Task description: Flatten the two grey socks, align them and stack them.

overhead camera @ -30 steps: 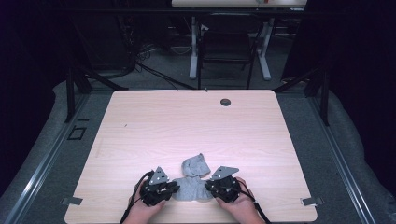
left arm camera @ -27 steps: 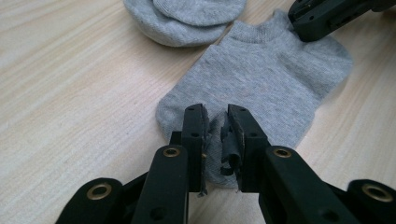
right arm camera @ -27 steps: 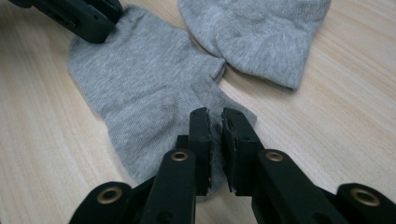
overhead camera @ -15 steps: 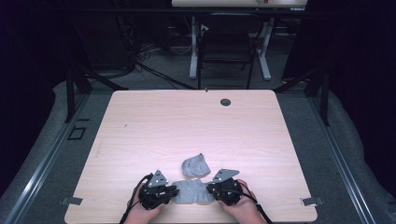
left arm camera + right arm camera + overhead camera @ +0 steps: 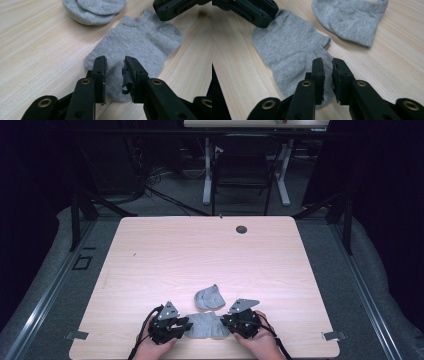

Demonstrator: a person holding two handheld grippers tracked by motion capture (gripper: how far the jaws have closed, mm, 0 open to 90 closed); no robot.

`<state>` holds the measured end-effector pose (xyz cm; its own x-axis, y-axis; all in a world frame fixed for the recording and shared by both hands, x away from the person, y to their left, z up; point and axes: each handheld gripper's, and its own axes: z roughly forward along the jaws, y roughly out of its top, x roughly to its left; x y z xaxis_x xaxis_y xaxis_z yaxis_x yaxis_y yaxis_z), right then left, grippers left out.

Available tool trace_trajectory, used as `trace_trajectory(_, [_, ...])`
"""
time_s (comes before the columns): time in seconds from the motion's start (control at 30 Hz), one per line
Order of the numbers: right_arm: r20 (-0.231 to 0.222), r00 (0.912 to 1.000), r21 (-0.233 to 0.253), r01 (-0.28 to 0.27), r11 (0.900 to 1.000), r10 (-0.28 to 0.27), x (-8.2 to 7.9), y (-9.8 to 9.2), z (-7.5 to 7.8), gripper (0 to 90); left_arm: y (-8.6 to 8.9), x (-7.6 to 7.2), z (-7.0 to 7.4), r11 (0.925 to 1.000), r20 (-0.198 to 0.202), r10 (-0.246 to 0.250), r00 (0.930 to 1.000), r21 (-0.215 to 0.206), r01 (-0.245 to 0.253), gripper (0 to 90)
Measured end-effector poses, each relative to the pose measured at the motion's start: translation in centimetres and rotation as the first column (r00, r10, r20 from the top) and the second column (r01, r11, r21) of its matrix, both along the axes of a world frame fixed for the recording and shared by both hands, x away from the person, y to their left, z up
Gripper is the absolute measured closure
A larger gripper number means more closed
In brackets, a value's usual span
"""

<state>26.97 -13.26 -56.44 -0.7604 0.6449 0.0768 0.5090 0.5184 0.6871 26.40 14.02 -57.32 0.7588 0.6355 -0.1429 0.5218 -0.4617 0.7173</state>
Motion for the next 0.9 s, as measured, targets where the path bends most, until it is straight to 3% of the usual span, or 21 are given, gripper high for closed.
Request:
trace_trajectory(0.2, [0.011,0.9999,0.010,0.012,1.000,-0.012,0.2,0.0,0.1,73.3,0.4,0.4,0.4,0.9997,0.020,0.020,0.9996,-0.013,-0.019,67.8])
trace_trajectory(0.4, [0.024,0.9991,0.024,0.034,0.999,-0.035,0.7,0.1,0.6,70.6,0.8,0.7,0.5,0.9987,0.016,0.045,0.9989,-0.027,-0.044,65.0])
trace_trajectory(0.67, [0.038,0.9959,0.035,0.081,0.996,-0.083,2.1,0.5,1.9,67.1,0.9,1.5,0.5,0.9979,0.021,0.059,0.9980,-0.028,-0.059,64.0])
trace_trajectory(0.73, [0.044,0.9952,0.038,0.085,0.996,-0.087,2.8,0.7,2.1,67.6,1.0,1.6,0.5,0.9976,0.024,0.065,0.9976,-0.026,-0.064,63.6])
trace_trajectory(0.9, [0.036,0.9961,0.024,0.080,0.997,-0.080,4.2,2.1,2.1,78.9,1.4,1.7,0.4,0.9966,0.022,0.078,0.9967,-0.026,-0.078,62.7])
